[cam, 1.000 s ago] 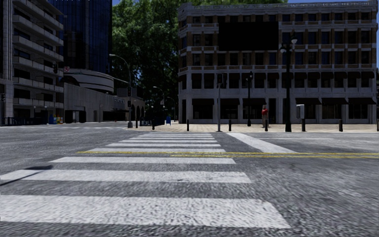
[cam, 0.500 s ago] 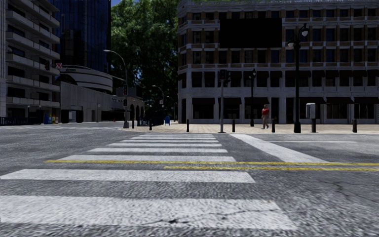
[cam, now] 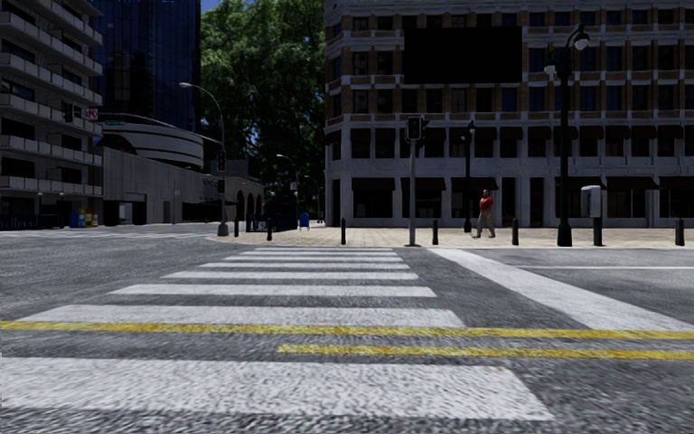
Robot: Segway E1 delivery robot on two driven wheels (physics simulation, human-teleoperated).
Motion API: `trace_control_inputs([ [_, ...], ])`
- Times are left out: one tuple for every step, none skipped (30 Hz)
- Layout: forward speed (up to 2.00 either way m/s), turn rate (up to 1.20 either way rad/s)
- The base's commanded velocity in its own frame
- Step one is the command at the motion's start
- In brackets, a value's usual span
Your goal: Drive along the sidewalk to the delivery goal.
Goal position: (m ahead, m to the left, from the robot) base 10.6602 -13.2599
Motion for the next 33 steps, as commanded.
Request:
trace_control_inputs([
  [2.00,0.00],
  [2.00,0.00],
  [2.00,0.00],
  [2.00,0.00],
  [2.00,0.00],
  [2.00,0.00],
  [2.00,0.00],
  [2.00,0.00],
  [2.00,0.00],
  [2.00,0.00],
  [2.00,0.00],
  [2.00,0.00],
  [2.00,0.00],
  [2.00,0.00],
  [2.00,0.00],
  [2.00,0.00],
  [2.00,0.00],
  [2.00,0.00],
  [2.00,0.00],
  [2.00,0.00],
  [2.00,0.00],
  [2.00,0.00],
  [2.00,0.00],
  [2.00,0.00],
  [2.00,0.00],
  [2.00,0.00],
  [2.00,0.00],
  [2.00,0.00],
  [2.00,0.00],
  [2.00,0.00],
  [2.00,0.00],
  [2.00,0.00],
  [2.00,0.00],
])
